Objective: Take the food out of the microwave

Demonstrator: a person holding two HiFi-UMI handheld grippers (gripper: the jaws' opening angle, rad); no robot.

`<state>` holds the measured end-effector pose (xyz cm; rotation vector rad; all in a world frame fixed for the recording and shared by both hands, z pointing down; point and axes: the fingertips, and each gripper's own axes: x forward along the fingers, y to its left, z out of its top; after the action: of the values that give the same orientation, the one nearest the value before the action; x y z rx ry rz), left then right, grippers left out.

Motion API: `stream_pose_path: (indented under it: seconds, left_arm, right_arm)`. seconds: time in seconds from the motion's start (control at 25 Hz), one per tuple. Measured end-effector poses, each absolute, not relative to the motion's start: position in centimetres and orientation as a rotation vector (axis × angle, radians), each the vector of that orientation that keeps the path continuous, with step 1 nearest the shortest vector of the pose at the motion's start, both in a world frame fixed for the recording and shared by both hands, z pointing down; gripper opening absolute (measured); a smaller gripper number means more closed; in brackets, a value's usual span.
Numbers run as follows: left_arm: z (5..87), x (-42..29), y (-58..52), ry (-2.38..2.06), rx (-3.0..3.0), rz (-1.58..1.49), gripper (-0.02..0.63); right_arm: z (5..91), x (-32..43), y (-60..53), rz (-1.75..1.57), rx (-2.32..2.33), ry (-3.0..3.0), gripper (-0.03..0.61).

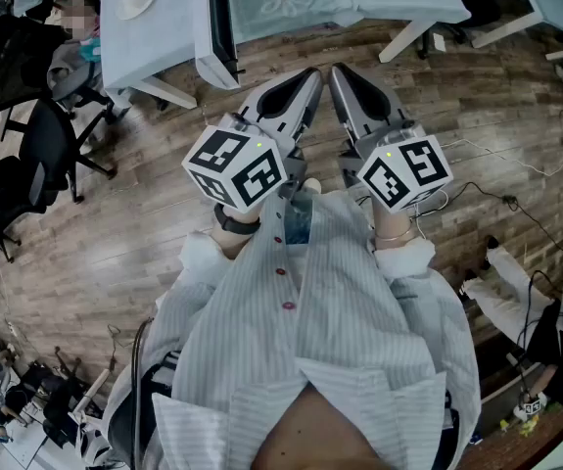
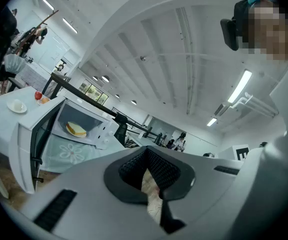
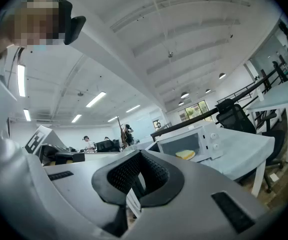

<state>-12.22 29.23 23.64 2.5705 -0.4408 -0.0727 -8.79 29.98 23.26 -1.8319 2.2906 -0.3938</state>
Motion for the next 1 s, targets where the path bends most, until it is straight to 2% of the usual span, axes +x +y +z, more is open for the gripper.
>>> stream_pose_path:
  seconds: [0.6,1.0]
  left_arm:
    - [24.0,-10.8,32.1,-0.483,2.573,-0.083,0.008]
    - [24.8,-10.8,28.8,-0.527,2.558,-0.076,0.008]
  right_arm:
    - [23.8,-7.9,33.0,-0.388,-1.794,2.322,0.032]
    - [24.8,-7.3,30.5,-0.423,-1.793,2.317,0.032]
